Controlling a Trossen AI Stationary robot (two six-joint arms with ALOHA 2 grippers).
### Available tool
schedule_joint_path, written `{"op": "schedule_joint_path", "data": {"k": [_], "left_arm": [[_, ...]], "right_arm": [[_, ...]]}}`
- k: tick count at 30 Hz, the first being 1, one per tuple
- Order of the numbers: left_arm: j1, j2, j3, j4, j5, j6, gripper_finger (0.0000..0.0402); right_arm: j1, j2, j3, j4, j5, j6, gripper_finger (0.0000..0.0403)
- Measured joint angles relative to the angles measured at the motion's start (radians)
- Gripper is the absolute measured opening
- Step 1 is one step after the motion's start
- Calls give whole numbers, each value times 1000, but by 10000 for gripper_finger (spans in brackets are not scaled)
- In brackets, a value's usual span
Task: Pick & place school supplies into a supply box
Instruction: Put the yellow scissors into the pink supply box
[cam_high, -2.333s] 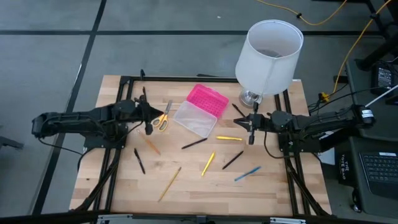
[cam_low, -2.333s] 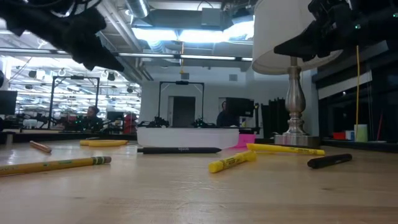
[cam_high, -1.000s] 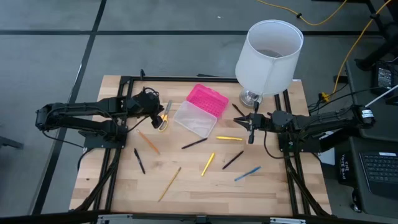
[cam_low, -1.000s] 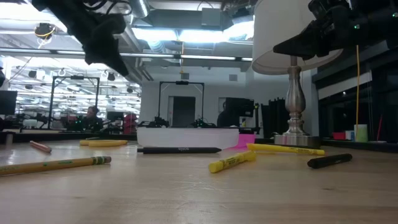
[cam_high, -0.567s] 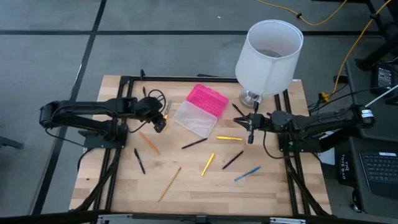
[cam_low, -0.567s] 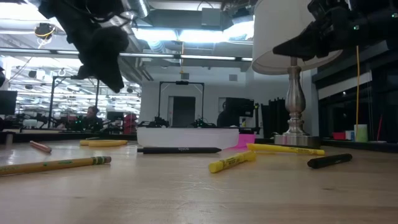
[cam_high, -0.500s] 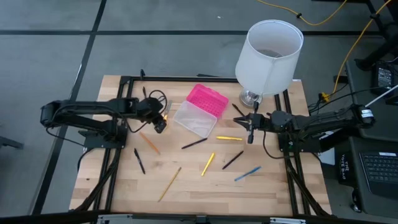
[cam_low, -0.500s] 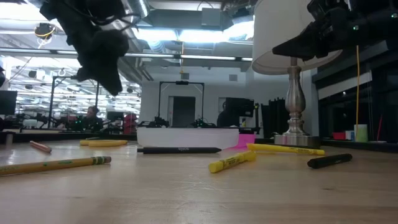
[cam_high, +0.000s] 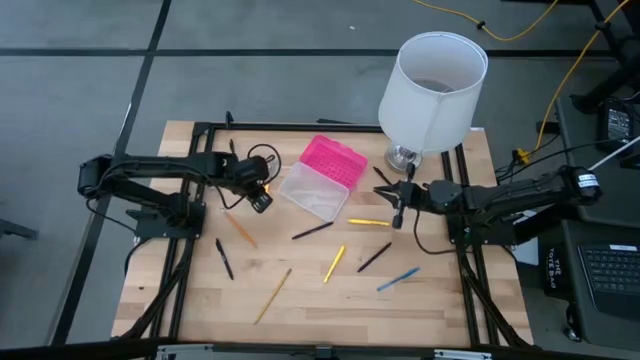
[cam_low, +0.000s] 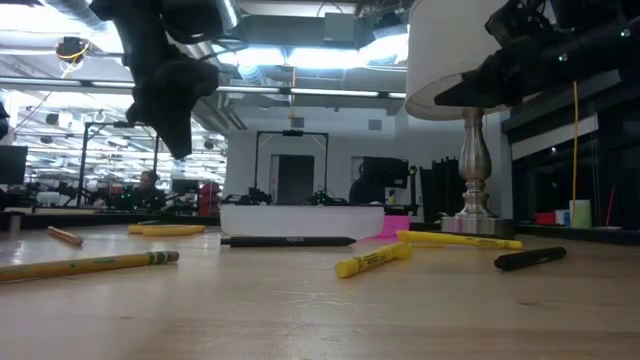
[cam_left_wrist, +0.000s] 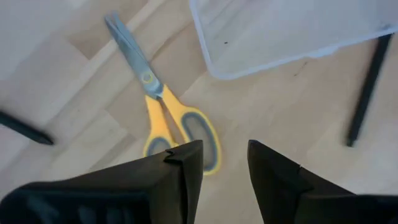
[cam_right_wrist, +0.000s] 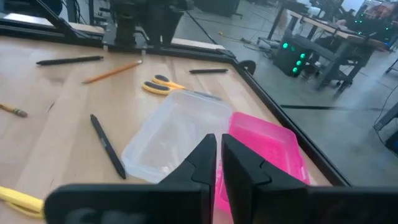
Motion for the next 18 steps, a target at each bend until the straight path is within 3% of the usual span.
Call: {"op": "schedule_joint_path", "data": {"k": [7,18], "left_arm": [[0,39,0,-8,49,108,118],[0,50,0,-82,-27,-93,136]], "right_arm": [[0,14,0,2,0,0,31],[0,14,0,6,0,-1,31]]}}
